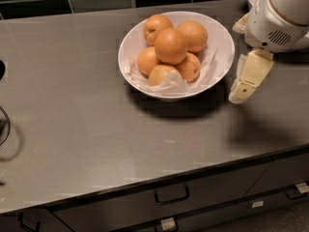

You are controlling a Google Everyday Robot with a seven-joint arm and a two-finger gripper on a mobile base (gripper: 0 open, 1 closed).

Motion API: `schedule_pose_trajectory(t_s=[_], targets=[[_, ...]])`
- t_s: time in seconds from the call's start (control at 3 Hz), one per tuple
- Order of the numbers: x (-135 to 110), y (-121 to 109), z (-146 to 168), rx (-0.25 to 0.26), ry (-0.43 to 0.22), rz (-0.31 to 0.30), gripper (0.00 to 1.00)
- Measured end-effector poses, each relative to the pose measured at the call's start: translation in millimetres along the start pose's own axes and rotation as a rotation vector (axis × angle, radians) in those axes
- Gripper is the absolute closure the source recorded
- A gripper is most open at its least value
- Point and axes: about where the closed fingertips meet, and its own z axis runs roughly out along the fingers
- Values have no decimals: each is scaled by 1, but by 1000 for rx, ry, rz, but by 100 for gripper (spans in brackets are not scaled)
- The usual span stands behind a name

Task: Pick orange from white bowl

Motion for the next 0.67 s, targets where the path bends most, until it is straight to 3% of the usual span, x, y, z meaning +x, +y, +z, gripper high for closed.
schedule_pose_trajectory(t_s=[0.67], targets=[[-44, -31, 6, 28, -60, -53, 0]])
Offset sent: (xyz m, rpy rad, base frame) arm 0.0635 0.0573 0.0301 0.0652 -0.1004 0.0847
